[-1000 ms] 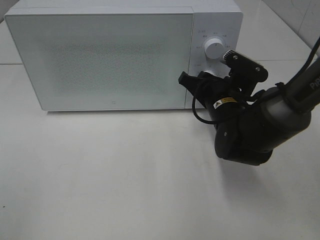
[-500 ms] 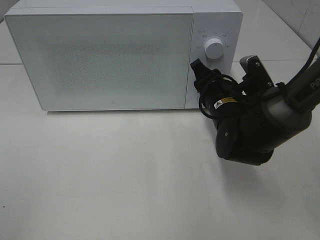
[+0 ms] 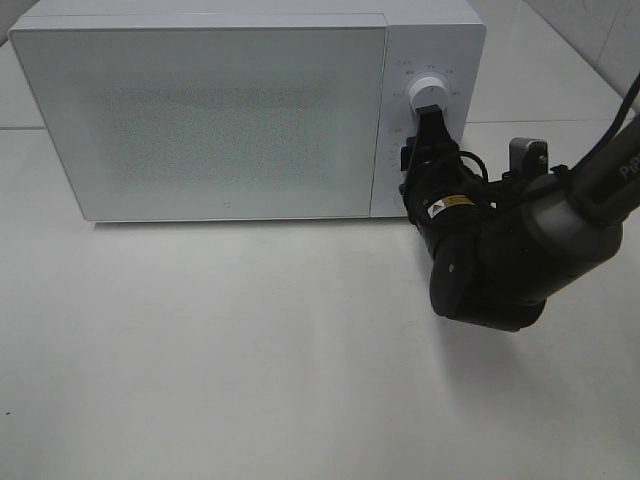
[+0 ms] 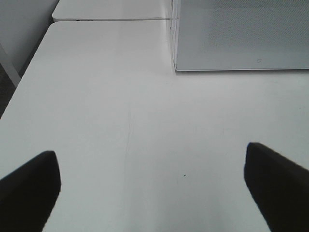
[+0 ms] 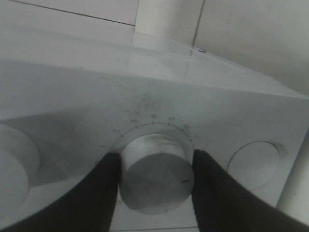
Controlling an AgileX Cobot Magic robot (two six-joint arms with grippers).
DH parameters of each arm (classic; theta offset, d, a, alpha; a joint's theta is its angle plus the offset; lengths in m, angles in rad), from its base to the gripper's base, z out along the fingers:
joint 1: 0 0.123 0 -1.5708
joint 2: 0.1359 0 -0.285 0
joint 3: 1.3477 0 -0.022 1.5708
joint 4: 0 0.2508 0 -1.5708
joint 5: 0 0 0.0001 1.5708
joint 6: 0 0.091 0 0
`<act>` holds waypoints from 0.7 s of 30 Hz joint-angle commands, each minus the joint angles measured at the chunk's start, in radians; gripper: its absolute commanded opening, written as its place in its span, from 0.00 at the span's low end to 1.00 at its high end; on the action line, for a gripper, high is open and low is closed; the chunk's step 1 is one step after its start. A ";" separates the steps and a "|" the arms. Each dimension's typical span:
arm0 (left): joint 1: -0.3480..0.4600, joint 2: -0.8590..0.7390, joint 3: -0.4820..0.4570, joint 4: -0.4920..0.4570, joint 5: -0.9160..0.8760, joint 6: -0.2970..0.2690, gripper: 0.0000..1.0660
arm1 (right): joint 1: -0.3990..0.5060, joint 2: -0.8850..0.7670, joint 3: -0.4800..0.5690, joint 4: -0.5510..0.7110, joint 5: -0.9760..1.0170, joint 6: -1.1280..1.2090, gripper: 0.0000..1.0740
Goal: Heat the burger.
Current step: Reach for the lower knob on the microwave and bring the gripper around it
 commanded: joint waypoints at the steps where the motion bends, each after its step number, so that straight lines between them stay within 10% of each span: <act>1: 0.002 -0.027 0.003 -0.005 -0.013 -0.004 0.92 | 0.000 -0.008 -0.012 0.024 -0.125 0.117 0.07; 21: 0.002 -0.027 0.003 -0.005 -0.013 -0.004 0.92 | 0.000 -0.008 -0.008 0.040 -0.050 0.346 0.10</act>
